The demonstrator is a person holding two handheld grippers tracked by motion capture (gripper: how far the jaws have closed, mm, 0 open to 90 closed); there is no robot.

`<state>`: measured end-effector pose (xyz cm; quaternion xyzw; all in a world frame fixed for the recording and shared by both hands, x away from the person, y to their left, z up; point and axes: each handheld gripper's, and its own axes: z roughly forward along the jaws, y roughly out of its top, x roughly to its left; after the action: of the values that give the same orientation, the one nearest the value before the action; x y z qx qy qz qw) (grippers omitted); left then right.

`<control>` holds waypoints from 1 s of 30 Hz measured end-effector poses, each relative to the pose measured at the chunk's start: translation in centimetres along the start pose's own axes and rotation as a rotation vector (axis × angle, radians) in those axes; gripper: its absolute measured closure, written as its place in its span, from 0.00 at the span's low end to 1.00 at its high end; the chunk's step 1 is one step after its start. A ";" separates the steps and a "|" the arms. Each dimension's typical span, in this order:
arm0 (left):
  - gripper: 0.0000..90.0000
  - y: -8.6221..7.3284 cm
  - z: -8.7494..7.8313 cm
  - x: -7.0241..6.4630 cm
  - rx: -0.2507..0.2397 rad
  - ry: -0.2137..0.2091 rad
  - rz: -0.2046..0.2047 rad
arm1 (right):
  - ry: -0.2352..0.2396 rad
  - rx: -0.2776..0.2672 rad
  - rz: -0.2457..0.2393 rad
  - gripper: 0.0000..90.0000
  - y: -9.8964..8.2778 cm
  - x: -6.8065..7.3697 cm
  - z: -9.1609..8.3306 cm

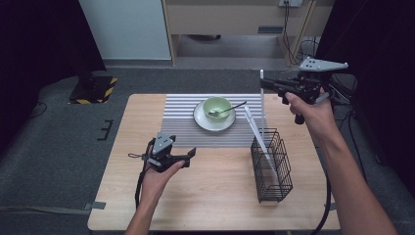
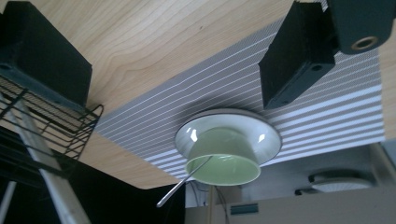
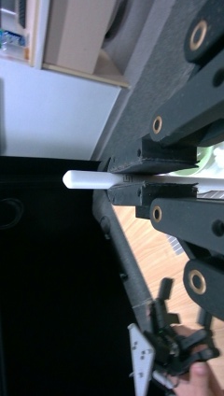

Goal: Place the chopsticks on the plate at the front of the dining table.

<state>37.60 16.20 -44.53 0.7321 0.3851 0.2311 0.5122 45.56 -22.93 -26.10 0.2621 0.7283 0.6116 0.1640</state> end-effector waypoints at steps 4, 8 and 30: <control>0.11 0.6 0.4 -0.8 -0.031 -0.045 -0.012 | 0.032 -0.042 0.016 0.93 0.7 0.9 0.7; 0.12 1.2 1.1 -1.5 -0.050 -0.075 -0.009 | 0.062 -0.056 0.030 0.93 0.6 1.8 2.3; 0.30 2.5 5.2 -3.0 -0.096 -0.327 -0.027 | 0.174 -0.098 0.116 0.93 -1.3 4.3 8.2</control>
<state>40.42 10.43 -43.98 0.7292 0.2950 0.1203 0.6056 46.43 -13.99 -28.63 0.2414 0.6928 0.6752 0.0772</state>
